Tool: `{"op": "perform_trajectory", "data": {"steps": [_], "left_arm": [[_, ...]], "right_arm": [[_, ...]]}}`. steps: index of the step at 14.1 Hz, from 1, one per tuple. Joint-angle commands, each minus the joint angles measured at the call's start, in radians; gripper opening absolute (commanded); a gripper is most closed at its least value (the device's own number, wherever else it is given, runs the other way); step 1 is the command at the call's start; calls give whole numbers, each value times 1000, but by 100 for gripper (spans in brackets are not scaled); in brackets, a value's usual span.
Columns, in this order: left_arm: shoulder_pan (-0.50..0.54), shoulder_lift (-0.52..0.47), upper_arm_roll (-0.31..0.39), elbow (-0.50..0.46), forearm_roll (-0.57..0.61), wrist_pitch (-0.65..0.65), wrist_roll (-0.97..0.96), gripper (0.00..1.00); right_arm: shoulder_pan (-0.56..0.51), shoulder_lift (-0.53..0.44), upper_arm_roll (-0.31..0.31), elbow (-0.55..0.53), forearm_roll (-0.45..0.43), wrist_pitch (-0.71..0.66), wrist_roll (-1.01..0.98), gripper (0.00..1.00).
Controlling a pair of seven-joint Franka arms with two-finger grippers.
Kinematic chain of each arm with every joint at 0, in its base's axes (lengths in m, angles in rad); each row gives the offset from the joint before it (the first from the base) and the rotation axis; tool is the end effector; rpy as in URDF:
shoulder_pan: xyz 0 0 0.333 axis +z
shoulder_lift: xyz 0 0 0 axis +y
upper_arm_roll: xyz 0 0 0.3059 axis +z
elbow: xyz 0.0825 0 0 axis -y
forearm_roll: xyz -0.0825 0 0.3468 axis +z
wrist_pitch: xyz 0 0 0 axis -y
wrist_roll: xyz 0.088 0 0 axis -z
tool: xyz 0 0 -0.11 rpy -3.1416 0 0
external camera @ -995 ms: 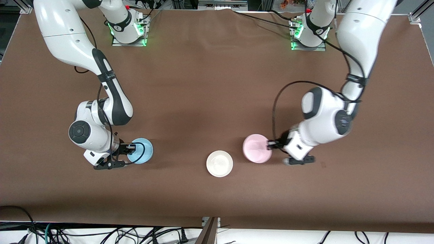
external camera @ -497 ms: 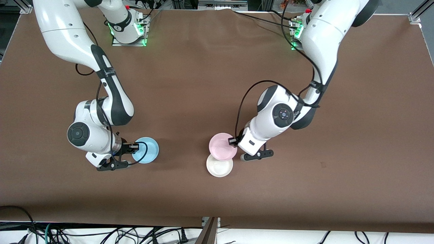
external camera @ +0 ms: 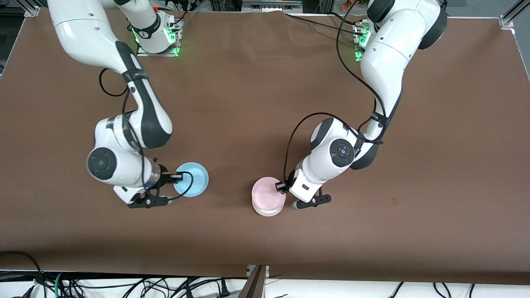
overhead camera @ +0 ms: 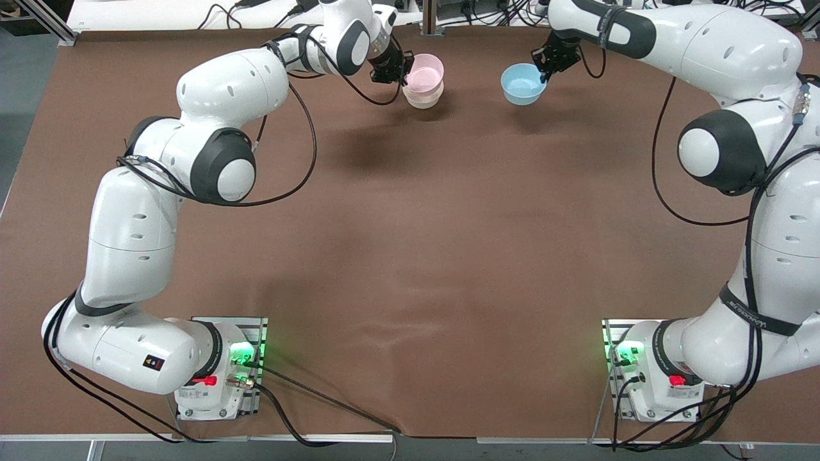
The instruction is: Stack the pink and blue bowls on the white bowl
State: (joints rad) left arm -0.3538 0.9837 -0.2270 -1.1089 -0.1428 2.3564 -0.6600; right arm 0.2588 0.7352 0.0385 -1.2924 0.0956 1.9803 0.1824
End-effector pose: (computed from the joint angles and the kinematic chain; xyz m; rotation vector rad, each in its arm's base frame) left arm 0.6635 -0.3645 0.2602 2.7134 0.4001 0.0859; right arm 0.6663 0.2040 0.3123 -3.0395 -0.0994 0.1101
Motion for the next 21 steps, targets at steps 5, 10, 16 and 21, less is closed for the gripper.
{"op": "perform_trajectory", "data": {"steps": [5,10,16,21], "left_arm": [[-27,50,26,67,26,-3,-26,0],[-28,59,32,69,26,3,-39,0],[-28,61,32,70,26,3,-92,0],[-37,75,32,70,26,32,-112,0]], "right_arm": [[51,0,1,47,9,-26,106,0],[53,0,0,59,7,-38,104,0],[51,0,0,62,9,-41,103,0],[45,-2,-2,64,7,-57,98,0]]}}
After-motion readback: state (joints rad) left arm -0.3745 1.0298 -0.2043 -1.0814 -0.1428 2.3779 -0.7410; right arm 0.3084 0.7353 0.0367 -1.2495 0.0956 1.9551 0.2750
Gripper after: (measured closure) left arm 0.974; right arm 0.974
